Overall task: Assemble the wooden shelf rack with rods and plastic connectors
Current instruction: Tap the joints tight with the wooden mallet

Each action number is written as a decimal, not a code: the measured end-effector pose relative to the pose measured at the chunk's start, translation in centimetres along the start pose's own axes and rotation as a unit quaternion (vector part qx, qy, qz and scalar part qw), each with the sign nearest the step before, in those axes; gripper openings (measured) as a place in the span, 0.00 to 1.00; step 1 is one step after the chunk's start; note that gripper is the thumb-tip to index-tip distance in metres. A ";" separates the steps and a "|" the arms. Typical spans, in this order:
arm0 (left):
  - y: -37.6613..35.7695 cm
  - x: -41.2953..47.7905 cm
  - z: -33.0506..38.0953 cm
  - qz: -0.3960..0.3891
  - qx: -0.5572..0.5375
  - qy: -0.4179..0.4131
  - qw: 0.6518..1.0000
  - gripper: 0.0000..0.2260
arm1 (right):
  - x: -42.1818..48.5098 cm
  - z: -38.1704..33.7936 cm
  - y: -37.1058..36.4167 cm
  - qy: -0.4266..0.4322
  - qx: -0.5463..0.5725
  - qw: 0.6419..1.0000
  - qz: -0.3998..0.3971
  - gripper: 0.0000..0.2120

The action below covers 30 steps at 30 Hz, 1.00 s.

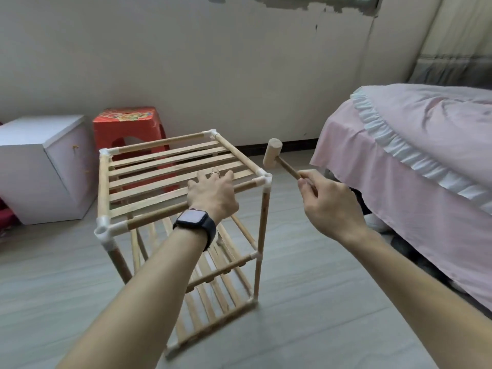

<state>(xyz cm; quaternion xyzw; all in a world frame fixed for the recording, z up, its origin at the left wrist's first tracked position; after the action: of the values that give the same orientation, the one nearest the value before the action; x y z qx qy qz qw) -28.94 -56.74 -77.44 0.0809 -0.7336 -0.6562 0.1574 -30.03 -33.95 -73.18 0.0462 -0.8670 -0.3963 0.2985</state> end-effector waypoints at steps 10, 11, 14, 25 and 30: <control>-0.1 -0.3 -0.4 0.023 0.012 0.002 1.000 0.26 | 1.7 -0.7 1.2 -0.005 -0.037 0.999 -0.015 0.13; -0.1 -0.3 -0.4 0.023 0.012 0.001 1.000 0.26 | 1.2 -0.3 -0.5 -0.021 -0.096 0.991 -0.092 0.14; -0.1 -0.3 -0.5 0.025 0.010 -0.001 1.000 0.27 | 1.5 -1.2 0.2 -0.001 -0.091 0.994 -0.060 0.13; -0.3 -0.1 -0.5 0.028 0.019 0.000 0.999 0.27 | 1.8 -1.2 0.9 -0.002 -0.028 0.999 -0.030 0.13; -0.3 -0.2 -0.6 0.028 0.012 0.000 1.000 0.27 | 0.6 -1.0 -0.5 -0.016 -0.048 0.997 -0.058 0.10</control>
<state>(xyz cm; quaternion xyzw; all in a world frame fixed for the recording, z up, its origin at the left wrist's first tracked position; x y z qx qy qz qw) -28.55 -57.24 -77.75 0.0620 -0.7435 -0.6426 0.1744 -30.03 -35.12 -72.80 0.0751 -0.8475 -0.4551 0.2627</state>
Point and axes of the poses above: each hand's wrist, its own x-axis towards the middle knuckle, its own y-axis out of the back of the hand, z = x × y, the point moved 9 cm from there along x, towards the middle knuckle, and after that the axes turned 5 degrees about x, right-handed, at the moved point
